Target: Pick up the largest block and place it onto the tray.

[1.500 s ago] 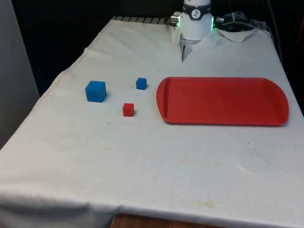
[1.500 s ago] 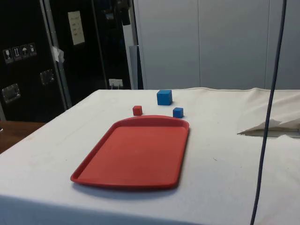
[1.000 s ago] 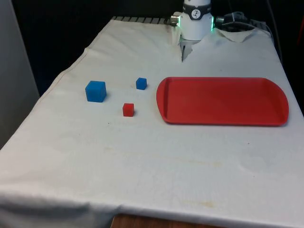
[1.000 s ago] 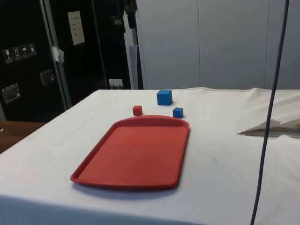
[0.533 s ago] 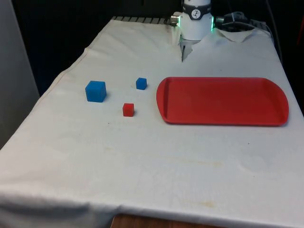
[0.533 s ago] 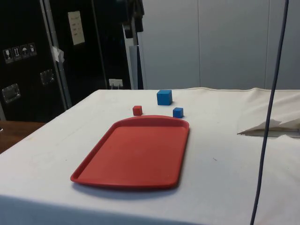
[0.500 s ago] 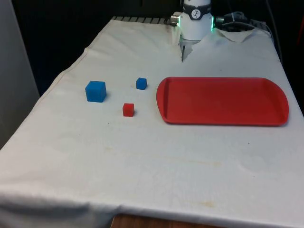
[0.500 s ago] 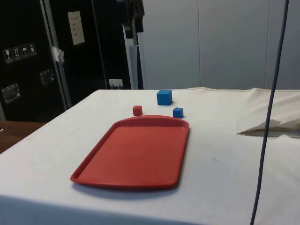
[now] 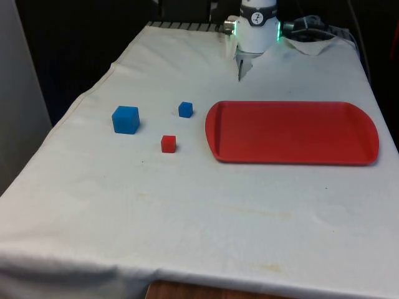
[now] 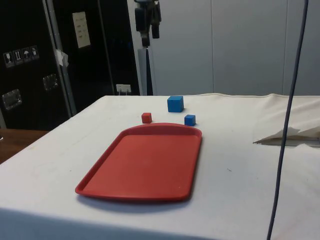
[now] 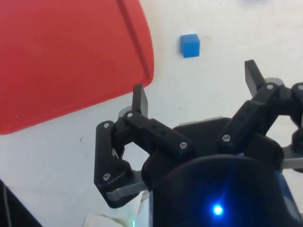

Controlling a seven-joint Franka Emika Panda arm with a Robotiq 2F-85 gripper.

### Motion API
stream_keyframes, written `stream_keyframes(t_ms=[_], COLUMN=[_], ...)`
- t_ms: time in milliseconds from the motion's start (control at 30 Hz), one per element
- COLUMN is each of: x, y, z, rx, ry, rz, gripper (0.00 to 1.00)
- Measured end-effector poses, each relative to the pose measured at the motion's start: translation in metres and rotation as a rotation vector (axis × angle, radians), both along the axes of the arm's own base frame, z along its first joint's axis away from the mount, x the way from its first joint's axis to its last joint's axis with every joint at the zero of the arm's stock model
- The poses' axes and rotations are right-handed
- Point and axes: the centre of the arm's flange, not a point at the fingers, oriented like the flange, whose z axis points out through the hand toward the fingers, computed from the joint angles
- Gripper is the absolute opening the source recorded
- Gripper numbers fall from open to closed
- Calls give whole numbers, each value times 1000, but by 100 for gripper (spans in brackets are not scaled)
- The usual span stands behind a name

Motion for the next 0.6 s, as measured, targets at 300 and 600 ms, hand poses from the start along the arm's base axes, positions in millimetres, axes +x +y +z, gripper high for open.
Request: stream_keyframes(t_ms=[300,600], x=[-6,-10], y=[-32,-66], z=[-25,-52], rx=[-22,-31], ry=[-11,-18], rz=[-5,-12], gripper=[100,100])
